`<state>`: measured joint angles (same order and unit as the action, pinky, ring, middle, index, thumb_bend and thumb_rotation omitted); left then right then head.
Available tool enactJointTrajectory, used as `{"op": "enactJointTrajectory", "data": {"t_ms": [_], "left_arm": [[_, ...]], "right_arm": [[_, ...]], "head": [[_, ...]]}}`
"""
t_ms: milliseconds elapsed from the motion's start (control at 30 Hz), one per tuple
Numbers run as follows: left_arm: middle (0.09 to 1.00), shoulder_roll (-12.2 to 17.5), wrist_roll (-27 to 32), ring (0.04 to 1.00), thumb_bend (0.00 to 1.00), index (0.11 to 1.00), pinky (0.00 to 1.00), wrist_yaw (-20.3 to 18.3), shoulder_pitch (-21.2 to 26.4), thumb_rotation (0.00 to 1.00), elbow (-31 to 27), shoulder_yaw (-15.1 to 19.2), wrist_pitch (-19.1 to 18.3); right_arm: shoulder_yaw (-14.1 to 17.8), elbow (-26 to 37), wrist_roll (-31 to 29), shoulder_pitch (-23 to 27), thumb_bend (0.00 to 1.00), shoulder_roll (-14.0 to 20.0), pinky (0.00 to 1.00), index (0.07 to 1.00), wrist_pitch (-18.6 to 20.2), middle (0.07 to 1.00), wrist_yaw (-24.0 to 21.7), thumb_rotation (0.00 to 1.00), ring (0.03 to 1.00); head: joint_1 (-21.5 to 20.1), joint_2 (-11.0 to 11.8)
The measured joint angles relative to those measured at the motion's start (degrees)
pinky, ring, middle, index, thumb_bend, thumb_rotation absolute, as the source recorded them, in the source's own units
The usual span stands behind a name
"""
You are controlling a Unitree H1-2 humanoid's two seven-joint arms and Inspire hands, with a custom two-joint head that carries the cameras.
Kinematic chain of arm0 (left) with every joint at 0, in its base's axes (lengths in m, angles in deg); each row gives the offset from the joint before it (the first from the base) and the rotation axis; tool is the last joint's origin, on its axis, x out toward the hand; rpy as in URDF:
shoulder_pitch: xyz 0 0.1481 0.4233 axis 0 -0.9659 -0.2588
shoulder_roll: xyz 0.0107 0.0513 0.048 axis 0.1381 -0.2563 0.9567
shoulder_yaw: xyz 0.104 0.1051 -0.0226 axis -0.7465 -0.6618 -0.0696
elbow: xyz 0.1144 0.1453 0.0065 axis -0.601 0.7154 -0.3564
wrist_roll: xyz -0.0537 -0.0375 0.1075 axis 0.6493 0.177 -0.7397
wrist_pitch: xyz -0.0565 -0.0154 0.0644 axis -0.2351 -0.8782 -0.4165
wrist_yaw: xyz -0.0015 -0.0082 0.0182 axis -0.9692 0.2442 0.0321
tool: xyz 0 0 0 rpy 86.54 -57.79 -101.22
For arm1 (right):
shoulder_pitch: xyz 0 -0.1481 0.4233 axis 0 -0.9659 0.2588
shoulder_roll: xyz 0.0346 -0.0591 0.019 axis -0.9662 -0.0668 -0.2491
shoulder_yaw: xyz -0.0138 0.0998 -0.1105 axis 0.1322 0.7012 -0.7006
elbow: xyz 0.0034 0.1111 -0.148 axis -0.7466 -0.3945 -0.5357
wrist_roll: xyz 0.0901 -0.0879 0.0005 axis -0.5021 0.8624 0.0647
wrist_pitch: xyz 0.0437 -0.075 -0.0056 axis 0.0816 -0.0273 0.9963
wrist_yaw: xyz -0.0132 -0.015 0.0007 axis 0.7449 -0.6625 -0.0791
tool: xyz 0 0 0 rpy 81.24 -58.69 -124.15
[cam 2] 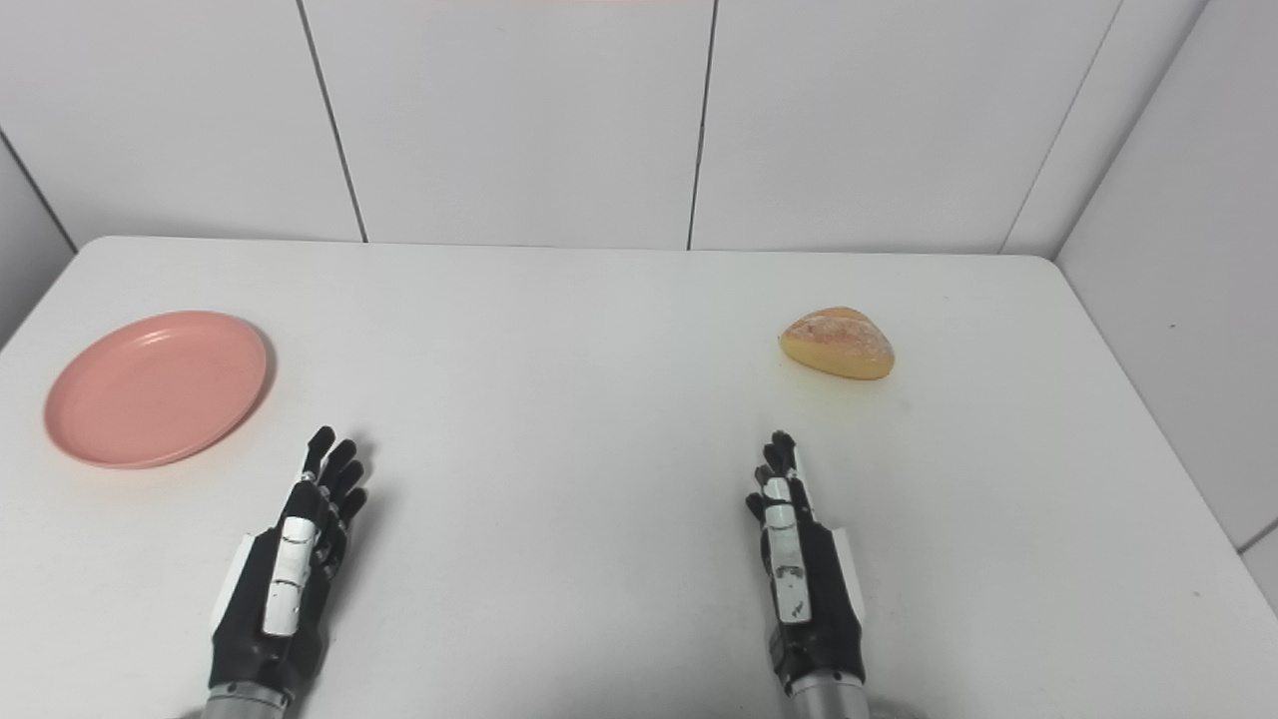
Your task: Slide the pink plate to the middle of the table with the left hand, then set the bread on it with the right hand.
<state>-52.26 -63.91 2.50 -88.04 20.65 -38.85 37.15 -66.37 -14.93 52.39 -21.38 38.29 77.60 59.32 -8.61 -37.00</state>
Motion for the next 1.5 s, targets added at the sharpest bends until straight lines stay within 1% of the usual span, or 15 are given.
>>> {"op": "enactJointTrajectory", "data": {"t_ms": [233,400,600,800,933,1033,1067,1167,1200,1233,1300,1333,1367,1467,1500], "left_arm": [[1.0,0.97,-0.9,1.0,0.83,1.0,1.0,-0.66,0.01,0.97,1.51,-0.1,3.03],[1.0,1.32,-2.5,1.0,0.82,1.0,1.0,-0.65,0.03,0.97,1.97,-0.18,5.64],[1.0,1.34,-2.5,1.0,0.82,1.0,1.0,-0.66,0.03,0.96,2.45,-0.19,6.49],[1.0,1.31,-2.45,1.0,0.84,1.0,1.0,-0.65,0.05,0.96,3.57,-0.09,8.09],[1.0,1.15,-1.25,1.0,0.79,1.0,1.0,-0.64,0.05,0.98,3.56,0.02,8.0],[1.0,0.51,-0.65,1.0,0.76,1.0,1.0,-0.39,0.05,0.98,3.55,0.18,6.93],[1.0,0.07,-0.65,1.0,0.76,1.0,1.0,-0.32,0.11,0.98,3.52,0.19,6.66],[1.0,-0.69,-0.76,1.0,0.76,1.0,1.0,0.31,0.25,0.97,3.57,0.22,6.39],[1.0,-0.8,-0.87,1.0,0.76,1.0,1.0,0.38,0.26,0.97,3.59,0.21,6.4],[1.0,-0.87,-0.98,1.0,0.77,1.0,1.0,0.43,0.26,0.97,3.59,0.18,6.4],[1.0,-1.01,-1.51,1.0,0.78,1.0,1.0,0.66,0.25,0.97,3.59,0.02,6.41],[1.0,-1.14,-1.8,1.0,0.78,1.0,1.0,0.85,0.25,0.97,3.58,-0.05,6.41],[1.0,-1.35,-2.29,1.0,0.79,1.0,1.0,1.11,0.23,0.96,3.58,-0.17,6.41],[1.0,-2.31,-3.47,1.0,0.78,1.0,1.0,2.04,0.17,0.96,3.58,-0.57,6.43],[1.0,-2.64,-3.93,1.0,0.78,1.0,1.0,2.23,0.13,0.96,3.61,-0.79,6.53]], "right_arm": [[-0.11,-0.83,0.51,0.0,0.85,-0.04,1.0,1.0,-2.48,1.0,0.0,1.0,1.0],[-0.12,-1.41,0.51,-0.07,0.85,-0.05,1.0,0.995,-2.8,0.996,0.0,1.0,1.0],[-0.11,-1.42,0.67,-0.15,0.84,-0.11,1.0,0.991,-3.08,0.996,0.0,1.0,1.0],[-0.08,-1.54,0.64,-0.29,0.83,-0.1,1.0,0.988,-4.98,0.995,0.0,1.0,1.0],[0.06,-1.81,0.47,-0.31,0.84,-0.1,1.0,0.982,-5.61,0.989,0.0,1.0,1.0],[0.29,-2.29,0.36,-0.31,0.82,-0.07,1.0,0.981,-5.64,0.988,0.0,1.0,1.0],[0.41,-2.56,0.33,-0.31,0.82,-0.01,1.0,0.981,-5.65,0.989,0.0,1.0,1.0],[0.64,-3.03,0.07,-0.32,0.82,0.38,1.0,0.983,-5.72,0.988,-0.15,1.0,1.0],[0.67,-3.14,-0.03,-0.31,0.81,0.58,1.0,0.983,-5.91,0.988,-0.28,1.0,1.0],[0.78,-3.21,-0.15,-0.34,0.81,0.73,1.0,0.978,-6.07,0.981,-0.35,1.0,0.996],[1.13,-3.42,-0.59,-0.5,0.8,0.95,1.0,0.976,-6.53,0.98,-0.42,1.0,0.994],[1.27,-3.46,-0.76,-0.61,0.8,1.08,1.0,0.976,-6.68,0.98,-0.48,1.0,0.994],[1.38,-3.47,-1.09,-0.7,0.79,1.26,1.0,0.974,-6.82,0.98,-0.56,1.0,0.991],[1.84,-3.47,-2.31,-0.92,0.79,1.96,1.0,0.977,-7.0,0.983,-1.39,1.0,0.992],[1.99,-3.5,-2.73,-0.96,0.79,2.28,1.0,0.979,-7.06,0.985,-1.6,1.0,0.993]], "head": [[0.09,0.09],[0.0,0.18],[0.0,0.09],[0.09,0.09],[0.53,0.44],[2.1,1.84],[2.11,1.85],[3.43,2.81],[4.3,3.6],[4.31,3.6],[6.75,5.0],[6.77,5.01],[8.16,5.71],[9.32,6.5],[10.27,7.64]]}}
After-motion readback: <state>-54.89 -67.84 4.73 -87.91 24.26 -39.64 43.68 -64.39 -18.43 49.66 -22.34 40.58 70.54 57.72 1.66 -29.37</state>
